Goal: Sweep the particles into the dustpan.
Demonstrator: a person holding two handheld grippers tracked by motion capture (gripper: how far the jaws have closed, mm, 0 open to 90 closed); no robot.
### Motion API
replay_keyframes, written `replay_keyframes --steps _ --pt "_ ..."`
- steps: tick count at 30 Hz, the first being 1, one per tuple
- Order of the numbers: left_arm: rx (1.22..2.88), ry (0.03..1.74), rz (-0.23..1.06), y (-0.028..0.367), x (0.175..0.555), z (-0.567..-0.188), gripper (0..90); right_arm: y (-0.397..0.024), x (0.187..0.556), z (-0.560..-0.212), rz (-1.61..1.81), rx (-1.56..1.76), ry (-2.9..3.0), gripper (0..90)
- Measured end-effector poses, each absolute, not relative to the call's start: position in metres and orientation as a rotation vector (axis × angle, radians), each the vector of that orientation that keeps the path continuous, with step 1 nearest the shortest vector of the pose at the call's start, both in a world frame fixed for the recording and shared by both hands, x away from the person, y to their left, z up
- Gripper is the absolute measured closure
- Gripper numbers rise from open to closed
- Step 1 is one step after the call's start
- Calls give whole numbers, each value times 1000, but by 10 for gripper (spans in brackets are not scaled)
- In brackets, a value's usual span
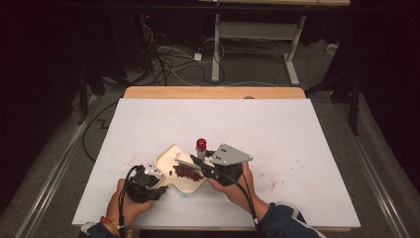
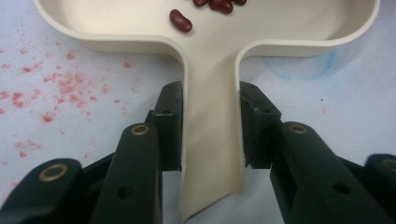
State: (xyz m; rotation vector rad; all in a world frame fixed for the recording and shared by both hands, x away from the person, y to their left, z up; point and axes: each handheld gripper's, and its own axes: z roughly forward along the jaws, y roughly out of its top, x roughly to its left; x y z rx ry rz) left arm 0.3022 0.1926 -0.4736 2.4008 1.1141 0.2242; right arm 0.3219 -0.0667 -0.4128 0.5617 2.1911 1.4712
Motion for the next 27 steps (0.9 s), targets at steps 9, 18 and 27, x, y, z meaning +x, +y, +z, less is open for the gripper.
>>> replay_keyframes --steps 9,18,27 --pt "2384 1118 221 193 300 -474 634 -87 325 -394 1520 581 2145 704" --pt "2376 1128 224 192 299 -475 634 -91 341 -402 1448 644 2056 704" --pt "2373 1142 236 188 299 -475 634 -61 345 -420 1458 561 2122 703"
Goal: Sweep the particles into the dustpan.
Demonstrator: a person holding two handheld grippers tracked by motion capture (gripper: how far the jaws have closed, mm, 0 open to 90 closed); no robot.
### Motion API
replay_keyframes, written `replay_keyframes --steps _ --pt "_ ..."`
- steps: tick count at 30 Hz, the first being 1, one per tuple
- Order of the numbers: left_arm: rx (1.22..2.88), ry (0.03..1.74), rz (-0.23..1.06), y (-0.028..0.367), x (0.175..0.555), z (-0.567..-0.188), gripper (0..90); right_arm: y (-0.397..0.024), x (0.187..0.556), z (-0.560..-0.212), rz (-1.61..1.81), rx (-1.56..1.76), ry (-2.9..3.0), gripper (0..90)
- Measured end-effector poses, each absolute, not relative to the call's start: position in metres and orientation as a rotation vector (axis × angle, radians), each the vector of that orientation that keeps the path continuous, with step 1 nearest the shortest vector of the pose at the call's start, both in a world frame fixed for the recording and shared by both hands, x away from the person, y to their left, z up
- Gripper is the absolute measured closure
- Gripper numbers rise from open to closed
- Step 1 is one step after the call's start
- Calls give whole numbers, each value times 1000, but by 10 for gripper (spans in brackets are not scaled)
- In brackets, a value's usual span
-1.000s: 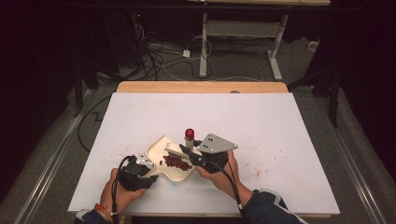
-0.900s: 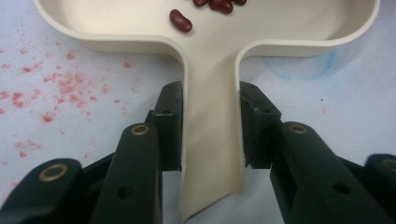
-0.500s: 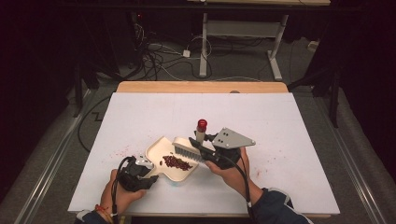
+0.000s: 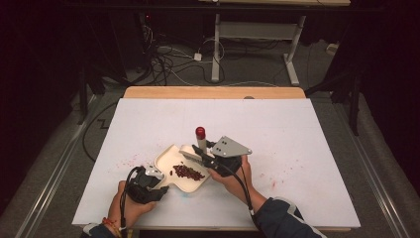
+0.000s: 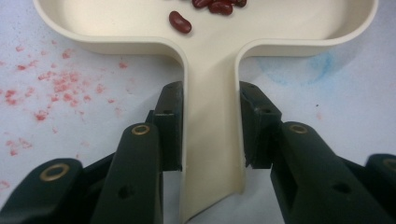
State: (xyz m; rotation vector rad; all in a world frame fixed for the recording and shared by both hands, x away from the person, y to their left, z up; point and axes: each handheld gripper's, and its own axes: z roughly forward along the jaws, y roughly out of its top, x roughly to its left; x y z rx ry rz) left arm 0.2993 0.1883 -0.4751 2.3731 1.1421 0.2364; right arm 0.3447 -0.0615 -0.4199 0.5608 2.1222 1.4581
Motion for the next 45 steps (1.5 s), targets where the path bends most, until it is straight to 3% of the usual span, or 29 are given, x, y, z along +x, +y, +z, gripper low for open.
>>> replay_keyframes --steps 11,22,36,45 --pt "2338 1189 241 183 299 -475 632 -47 325 -418 1457 496 2162 703" --pt "2310 1205 233 184 301 -476 632 -62 328 -406 1478 530 2129 704" --pt "2293 1230 242 193 304 -476 632 -124 327 -371 1506 539 2095 703" --pt "2276 1252 256 196 304 -475 632 -178 316 -371 1456 582 2104 703"
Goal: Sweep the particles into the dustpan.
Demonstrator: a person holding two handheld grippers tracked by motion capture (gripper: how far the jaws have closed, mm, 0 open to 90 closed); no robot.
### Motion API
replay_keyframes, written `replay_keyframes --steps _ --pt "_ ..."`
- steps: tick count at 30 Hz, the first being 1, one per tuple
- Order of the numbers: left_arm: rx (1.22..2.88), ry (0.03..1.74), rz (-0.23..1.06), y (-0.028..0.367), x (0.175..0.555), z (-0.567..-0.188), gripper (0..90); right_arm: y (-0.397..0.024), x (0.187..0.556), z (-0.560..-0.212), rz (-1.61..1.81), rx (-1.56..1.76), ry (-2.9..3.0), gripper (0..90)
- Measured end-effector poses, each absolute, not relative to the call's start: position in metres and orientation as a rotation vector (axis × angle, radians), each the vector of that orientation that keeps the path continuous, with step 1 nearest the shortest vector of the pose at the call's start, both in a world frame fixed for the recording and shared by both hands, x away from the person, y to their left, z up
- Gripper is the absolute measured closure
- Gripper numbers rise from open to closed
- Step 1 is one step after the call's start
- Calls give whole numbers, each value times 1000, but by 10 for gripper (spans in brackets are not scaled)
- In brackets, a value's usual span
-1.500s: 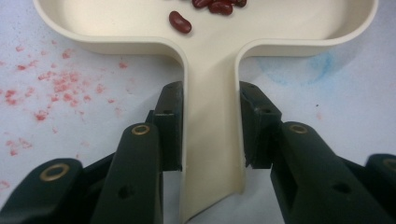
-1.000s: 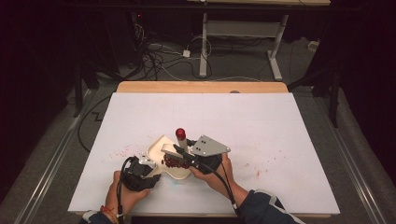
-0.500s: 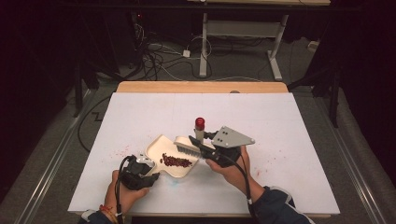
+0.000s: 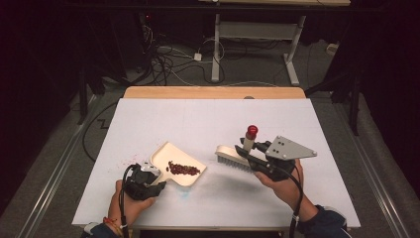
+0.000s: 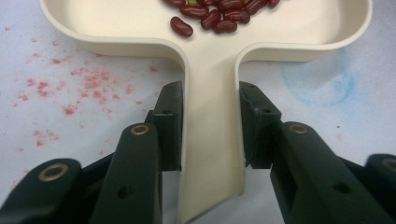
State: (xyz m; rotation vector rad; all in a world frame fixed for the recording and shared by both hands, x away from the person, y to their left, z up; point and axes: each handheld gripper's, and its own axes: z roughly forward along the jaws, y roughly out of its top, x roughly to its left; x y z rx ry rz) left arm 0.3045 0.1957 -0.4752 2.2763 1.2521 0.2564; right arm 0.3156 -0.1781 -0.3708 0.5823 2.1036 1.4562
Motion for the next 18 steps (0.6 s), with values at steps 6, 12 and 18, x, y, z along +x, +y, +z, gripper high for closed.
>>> replay_keyframes --steps 6,12,18 --pt "2272 1257 257 197 306 -475 632 -204 311 -376 1406 615 2137 703" --pt "2266 1263 264 200 309 -475 632 -223 307 -377 1380 636 2171 702" --pt "2246 1289 271 205 316 -477 632 -237 305 -378 1352 649 2213 703"
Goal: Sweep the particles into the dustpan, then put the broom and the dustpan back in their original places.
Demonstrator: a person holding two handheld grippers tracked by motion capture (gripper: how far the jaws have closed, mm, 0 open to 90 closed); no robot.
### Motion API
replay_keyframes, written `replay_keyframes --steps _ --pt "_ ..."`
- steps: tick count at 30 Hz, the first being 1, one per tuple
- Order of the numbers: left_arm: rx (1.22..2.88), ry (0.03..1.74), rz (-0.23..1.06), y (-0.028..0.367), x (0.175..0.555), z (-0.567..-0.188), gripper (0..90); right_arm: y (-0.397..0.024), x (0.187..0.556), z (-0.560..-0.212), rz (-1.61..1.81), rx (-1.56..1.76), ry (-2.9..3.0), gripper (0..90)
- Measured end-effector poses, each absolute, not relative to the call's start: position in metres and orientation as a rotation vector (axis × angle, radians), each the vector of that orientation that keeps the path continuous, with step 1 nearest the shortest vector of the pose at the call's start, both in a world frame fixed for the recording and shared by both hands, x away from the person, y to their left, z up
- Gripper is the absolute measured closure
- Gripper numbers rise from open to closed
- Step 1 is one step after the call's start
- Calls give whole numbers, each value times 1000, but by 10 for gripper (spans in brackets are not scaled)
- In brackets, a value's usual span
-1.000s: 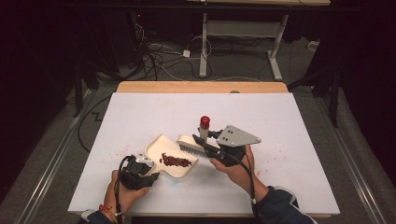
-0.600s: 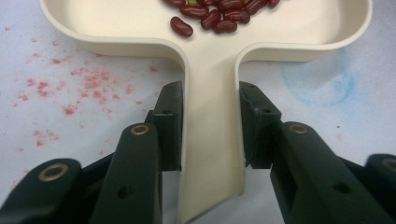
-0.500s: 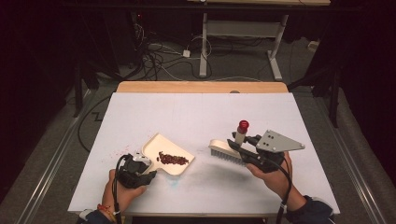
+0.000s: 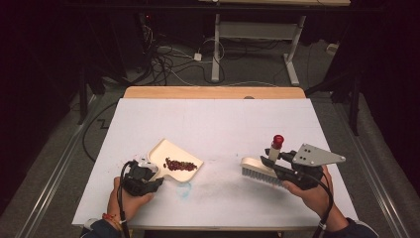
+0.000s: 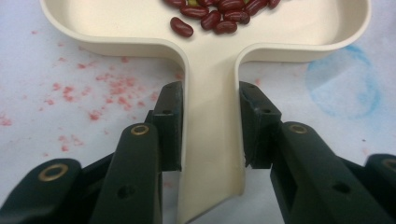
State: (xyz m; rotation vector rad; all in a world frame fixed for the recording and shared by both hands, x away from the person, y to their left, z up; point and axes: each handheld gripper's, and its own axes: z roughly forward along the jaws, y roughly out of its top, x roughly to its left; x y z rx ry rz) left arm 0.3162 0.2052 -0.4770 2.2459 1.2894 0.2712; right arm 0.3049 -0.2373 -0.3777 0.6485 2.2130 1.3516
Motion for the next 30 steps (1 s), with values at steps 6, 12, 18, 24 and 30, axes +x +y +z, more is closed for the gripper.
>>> replay_keyframes --steps 6,12,18,24,30 --pt "2234 1303 280 209 320 -477 632 -250 302 -379 1360 695 2248 702" --pt "2218 1319 310 211 327 -476 633 -258 295 -380 1381 704 2276 702" --pt "2163 1371 331 220 334 -476 634 -268 297 -382 1376 722 2303 702" --pt "2094 1446 368 232 339 -478 633 -274 305 -379 1335 767 2345 702" --pt "2013 1511 350 230 348 -484 591 -280 326 -374 1328 797 2388 702"
